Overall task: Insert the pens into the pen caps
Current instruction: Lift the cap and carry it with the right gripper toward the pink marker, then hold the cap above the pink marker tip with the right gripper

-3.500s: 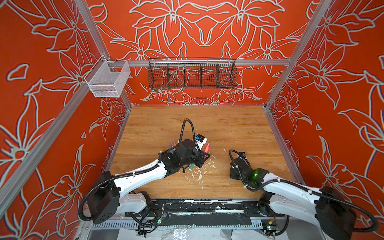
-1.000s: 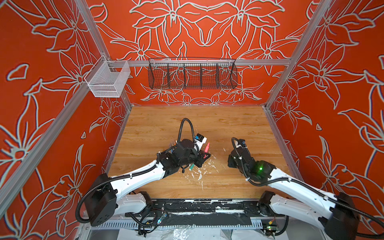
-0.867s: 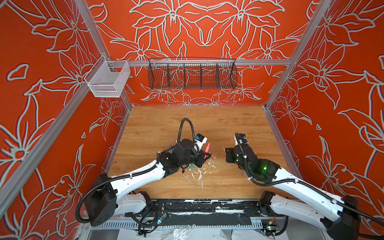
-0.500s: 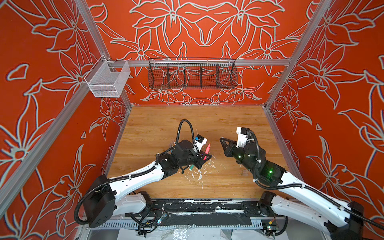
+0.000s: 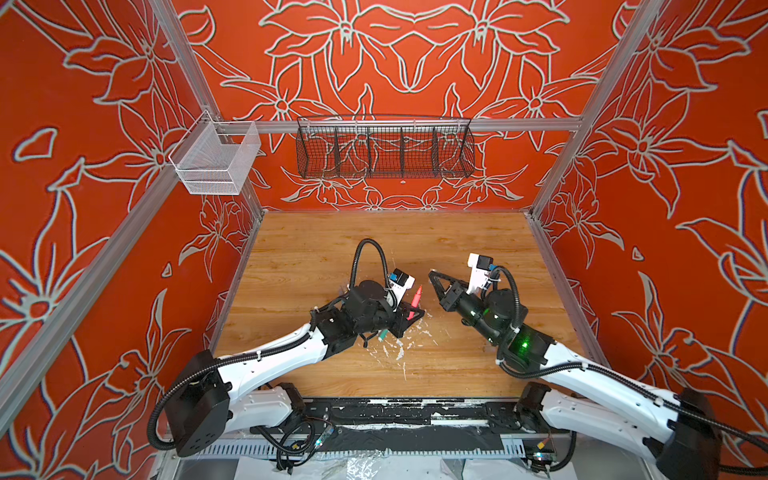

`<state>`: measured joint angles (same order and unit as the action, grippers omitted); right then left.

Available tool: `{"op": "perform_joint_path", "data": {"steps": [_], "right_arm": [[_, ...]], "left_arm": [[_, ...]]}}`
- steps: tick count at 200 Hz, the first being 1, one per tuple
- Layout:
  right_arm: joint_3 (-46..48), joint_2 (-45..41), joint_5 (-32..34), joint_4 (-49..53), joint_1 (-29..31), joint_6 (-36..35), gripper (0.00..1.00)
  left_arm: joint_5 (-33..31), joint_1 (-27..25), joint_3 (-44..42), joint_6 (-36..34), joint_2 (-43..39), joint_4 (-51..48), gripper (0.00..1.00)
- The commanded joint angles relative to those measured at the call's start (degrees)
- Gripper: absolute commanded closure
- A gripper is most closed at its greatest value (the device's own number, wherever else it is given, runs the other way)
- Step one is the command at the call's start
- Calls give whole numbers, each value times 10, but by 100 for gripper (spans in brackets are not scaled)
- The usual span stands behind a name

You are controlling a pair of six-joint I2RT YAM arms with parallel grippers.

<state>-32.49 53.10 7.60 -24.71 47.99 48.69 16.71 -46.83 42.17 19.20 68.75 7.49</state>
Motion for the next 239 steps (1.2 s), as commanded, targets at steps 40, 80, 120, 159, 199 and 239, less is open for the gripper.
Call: {"op": "perform_joint_path", "data": {"steps": [40,80,120,159,199,239], "right_arm": [[15,28,-2,-70,15,18,100],[23,24,14,-72,18,18,100],[17,20,17,-70,19,15,100],[4,37,7,-78,20,16,100],[2,41,12,-82,20,14,100],[-2,41,8,-81,22,12,100]], "left_arm": [[0,1,-9,-1,-16,17,100],[-5,1,-11,0,-19,19,100],[0,1,-12,0,-19,21,100],[1,1,-12,0,-18,22,100],[1,1,-13,-1,-22,21,100],[1,1,-13,0,-21,21,100]]}}
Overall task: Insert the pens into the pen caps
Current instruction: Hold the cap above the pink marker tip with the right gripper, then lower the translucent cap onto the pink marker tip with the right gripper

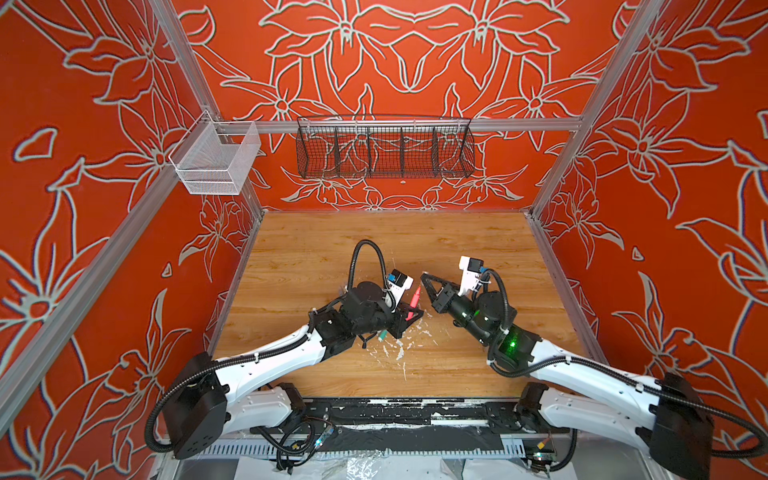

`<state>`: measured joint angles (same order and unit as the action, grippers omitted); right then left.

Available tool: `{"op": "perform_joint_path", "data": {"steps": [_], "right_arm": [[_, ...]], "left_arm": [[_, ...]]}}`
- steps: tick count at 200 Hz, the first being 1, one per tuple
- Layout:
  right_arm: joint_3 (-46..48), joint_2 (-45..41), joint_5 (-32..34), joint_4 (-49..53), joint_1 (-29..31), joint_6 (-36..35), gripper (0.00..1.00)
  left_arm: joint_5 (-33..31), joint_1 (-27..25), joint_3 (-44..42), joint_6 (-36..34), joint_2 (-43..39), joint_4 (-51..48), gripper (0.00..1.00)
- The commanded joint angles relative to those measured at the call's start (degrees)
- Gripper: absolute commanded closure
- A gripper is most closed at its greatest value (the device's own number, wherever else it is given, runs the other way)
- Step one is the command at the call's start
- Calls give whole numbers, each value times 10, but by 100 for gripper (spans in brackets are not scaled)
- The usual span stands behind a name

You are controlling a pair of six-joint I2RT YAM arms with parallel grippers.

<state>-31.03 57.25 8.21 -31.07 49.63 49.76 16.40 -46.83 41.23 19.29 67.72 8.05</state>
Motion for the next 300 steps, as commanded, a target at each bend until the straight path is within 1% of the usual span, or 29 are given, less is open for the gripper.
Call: {"op": "perform_joint_path", "data": {"steps": [1,62,107,158,189,222,250,270,300], "right_arm": [[-17,0,1,-17,6,1,100],[-26,11,-13,-22,13,5,100],[-20,8,-8,-26,20,4,100],[12,0,1,-25,31,25,100],[40,17,8,-60,59,43,100],[49,49,22,-102,107,46,100],[62,67,54,-146,151,40,100],[69,74,71,-164,170,36,100],[72,84,81,-188,187,34,100]], "left_arm": [[4,1,-4,-1,-11,15,100],[0,1,-3,-2,-12,14,100],[-1,1,-4,-1,-13,14,100],[-18,1,-15,7,-28,20,100],[-25,2,-25,14,-38,32,100],[-26,4,-29,23,-39,39,100],[-6,23,-37,45,-38,51,100],[15,41,-42,63,-36,62,100],[69,71,-52,95,-28,93,100]]}}
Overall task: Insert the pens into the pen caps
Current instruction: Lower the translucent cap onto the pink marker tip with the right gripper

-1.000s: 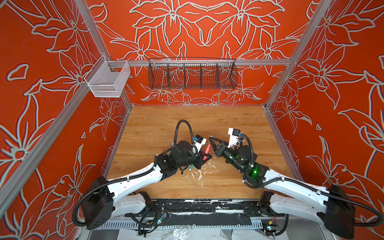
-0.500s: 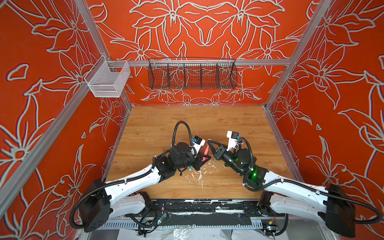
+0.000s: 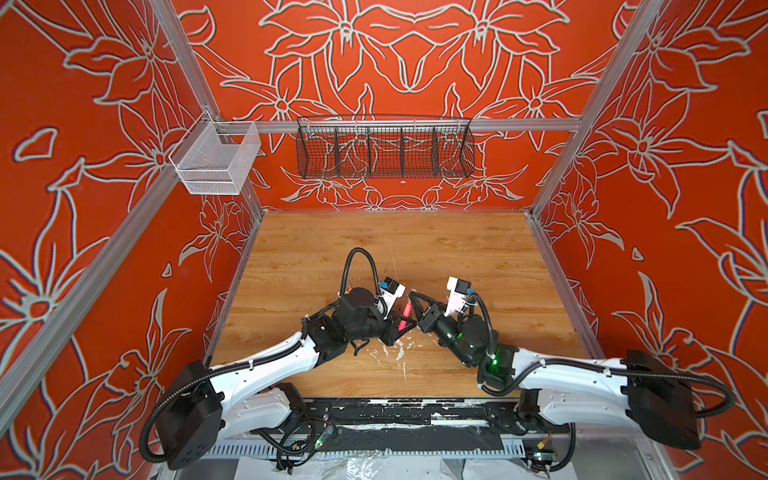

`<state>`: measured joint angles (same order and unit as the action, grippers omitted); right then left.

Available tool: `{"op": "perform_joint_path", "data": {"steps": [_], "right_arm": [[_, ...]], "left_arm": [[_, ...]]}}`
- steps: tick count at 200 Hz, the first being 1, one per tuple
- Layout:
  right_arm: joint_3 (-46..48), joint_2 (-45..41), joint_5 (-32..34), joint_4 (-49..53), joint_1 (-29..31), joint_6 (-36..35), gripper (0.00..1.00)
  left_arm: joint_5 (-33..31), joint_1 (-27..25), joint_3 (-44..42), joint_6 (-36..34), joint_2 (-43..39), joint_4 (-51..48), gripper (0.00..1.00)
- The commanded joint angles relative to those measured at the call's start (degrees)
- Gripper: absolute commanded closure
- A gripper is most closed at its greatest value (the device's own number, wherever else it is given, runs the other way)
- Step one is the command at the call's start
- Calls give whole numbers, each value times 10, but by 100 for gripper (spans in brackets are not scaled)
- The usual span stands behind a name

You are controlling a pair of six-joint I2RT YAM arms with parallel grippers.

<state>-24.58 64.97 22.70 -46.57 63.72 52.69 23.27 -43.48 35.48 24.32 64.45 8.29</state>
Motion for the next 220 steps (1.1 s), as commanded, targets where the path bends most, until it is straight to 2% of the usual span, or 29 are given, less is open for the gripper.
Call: {"op": "perform_joint_path", "data": {"steps": [1,22,53,77,130,152,185,220], "right_arm": [[7,8,-64,-34,47,4,100],[-1,13,-68,-36,53,-4,90],[8,-1,-54,-30,54,-16,84],[22,-46,-34,1,54,-32,71],[-3,-180,-8,177,53,-83,52],[-48,-214,7,277,45,-108,44],[-125,-218,-37,384,-1,-113,43],[-148,-206,-49,422,-35,-90,44]], "left_arm": [[1,38,5,46,5,91,100],[7,39,0,43,0,99,100],[7,39,-8,37,-16,104,100],[7,39,-11,30,-23,104,100],[14,36,-12,12,-24,109,100],[4,20,-4,-12,-26,93,100],[-65,-33,16,-62,-27,51,100],[-79,-42,17,-72,-32,45,100]]}}
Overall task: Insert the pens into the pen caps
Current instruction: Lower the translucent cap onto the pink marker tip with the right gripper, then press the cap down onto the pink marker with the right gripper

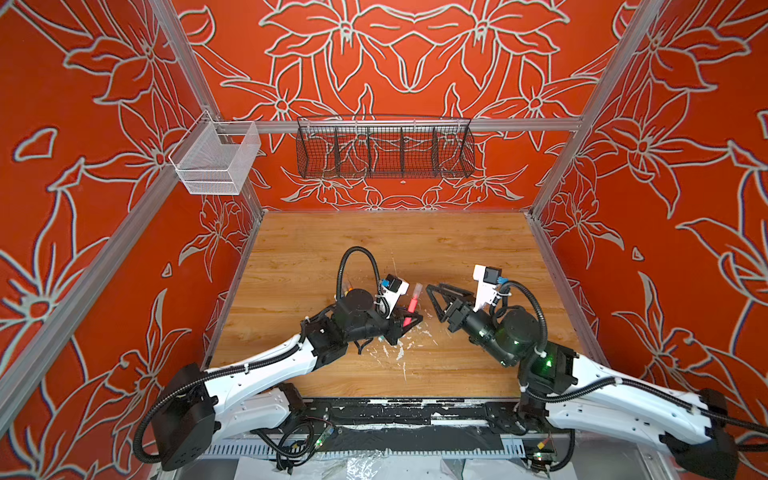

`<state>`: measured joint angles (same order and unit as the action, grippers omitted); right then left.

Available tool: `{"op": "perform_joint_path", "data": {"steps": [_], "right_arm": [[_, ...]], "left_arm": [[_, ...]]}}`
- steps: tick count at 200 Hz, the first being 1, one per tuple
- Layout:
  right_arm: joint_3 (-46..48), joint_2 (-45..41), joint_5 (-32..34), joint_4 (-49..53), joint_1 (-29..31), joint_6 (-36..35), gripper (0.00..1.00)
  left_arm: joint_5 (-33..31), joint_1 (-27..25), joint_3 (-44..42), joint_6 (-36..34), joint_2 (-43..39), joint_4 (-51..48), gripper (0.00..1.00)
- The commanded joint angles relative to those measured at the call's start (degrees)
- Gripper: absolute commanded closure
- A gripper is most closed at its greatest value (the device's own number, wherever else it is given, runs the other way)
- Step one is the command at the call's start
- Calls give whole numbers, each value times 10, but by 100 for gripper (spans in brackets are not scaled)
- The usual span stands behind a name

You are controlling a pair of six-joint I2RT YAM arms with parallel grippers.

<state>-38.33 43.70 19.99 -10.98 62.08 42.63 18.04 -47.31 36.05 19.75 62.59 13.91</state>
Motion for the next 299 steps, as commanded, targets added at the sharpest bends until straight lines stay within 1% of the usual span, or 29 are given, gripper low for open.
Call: {"op": "perform_joint_path", "data": {"steps": [1,21,54,120,160,183,200,221,233,254,266,284,299], "right_arm": [[-11,7,-23,65,-19,12,44],[-5,19,-64,46,-44,27,46],[-24,61,-111,23,-52,29,47],[-61,129,-136,-9,-66,25,52],[-83,156,-146,-8,-76,21,60],[-89,166,-154,-9,-80,21,68],[-88,172,-163,-11,-80,24,79],[-70,167,-178,-21,-80,37,89],[-49,161,-189,-37,-80,50,92],[-23,153,-219,-59,-80,63,94],[-14,151,-240,-71,-80,63,96],[2,150,-284,-101,-79,59,100],[13,145,-308,-121,-79,49,100]], "left_arm": [[-27,-4,12,-27,-14,-11,100],[-30,-8,12,-31,-15,-12,100],[-34,-9,14,-34,-14,-15,100],[-35,-11,13,-37,-18,-17,100],[-35,-11,12,-37,-18,-17,100],[-38,-11,12,-38,-19,-16,100],[-38,-11,12,-37,-19,-16,100],[-48,-10,10,-29,-22,-15,100],[-51,-7,10,-22,-24,-13,100],[-25,12,11,1,-27,-1,100],[7,34,10,27,-34,16,100],[65,82,5,87,-46,61,100],[92,102,13,101,-55,74,100]]}}
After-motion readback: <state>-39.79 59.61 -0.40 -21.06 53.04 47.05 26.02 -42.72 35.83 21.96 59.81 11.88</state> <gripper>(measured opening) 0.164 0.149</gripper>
